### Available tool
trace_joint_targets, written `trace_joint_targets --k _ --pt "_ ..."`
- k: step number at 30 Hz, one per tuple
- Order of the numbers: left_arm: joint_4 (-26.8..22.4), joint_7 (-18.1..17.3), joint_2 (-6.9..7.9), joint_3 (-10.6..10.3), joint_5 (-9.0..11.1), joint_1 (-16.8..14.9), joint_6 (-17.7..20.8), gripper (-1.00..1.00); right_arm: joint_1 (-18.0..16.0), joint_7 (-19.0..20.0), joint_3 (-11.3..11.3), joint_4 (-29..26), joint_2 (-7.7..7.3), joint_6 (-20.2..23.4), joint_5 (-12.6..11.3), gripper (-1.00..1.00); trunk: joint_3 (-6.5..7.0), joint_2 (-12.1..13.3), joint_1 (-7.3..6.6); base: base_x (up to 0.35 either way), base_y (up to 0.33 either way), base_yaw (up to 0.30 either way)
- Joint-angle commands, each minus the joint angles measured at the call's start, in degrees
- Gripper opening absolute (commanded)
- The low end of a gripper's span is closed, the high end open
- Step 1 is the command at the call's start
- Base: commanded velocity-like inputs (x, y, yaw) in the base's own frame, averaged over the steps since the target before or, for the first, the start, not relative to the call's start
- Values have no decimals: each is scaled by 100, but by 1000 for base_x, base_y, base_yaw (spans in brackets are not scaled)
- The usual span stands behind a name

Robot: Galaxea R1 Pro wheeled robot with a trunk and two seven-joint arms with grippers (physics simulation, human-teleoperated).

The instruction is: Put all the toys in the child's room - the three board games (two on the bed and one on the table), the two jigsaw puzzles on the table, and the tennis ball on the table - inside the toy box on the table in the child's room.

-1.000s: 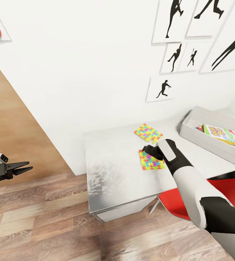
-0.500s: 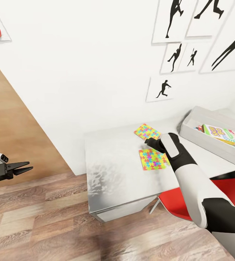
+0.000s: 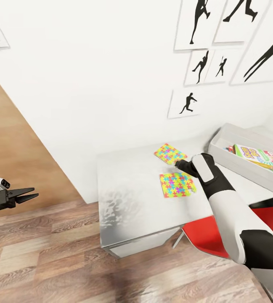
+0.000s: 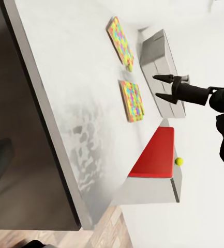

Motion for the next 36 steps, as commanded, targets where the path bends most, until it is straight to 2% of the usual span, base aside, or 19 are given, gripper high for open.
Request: trace_joint_targets --k 1,3,11,24,36 --pt "-1 -21 2 -4 0 -4 61 100 -3 -64 21 -5 -35 6 -64 100 -9 -10 3 0 -69 0" --pt "-1 -21 2 -4 -1 -4 61 100 -1 -85 21 -5 -105 6 -65 100 -9 -10 3 0 -45 0" --pt "-1 -21 2 -4 -2 -4 61 100 1 -105 18 4 -226 6 -72 100 -9 -10 3 0 -12 0" --pt "-1 -21 3 -4 -2 -4 61 100 10 -106 20 25 -250 -3 -76 100 -9 -10 3 5 0 0" --pt "-1 -21 5 -4 -2 -4 53 100 19 -106 20 26 -250 -8 -80 100 -9 -10 3 128 0 0"
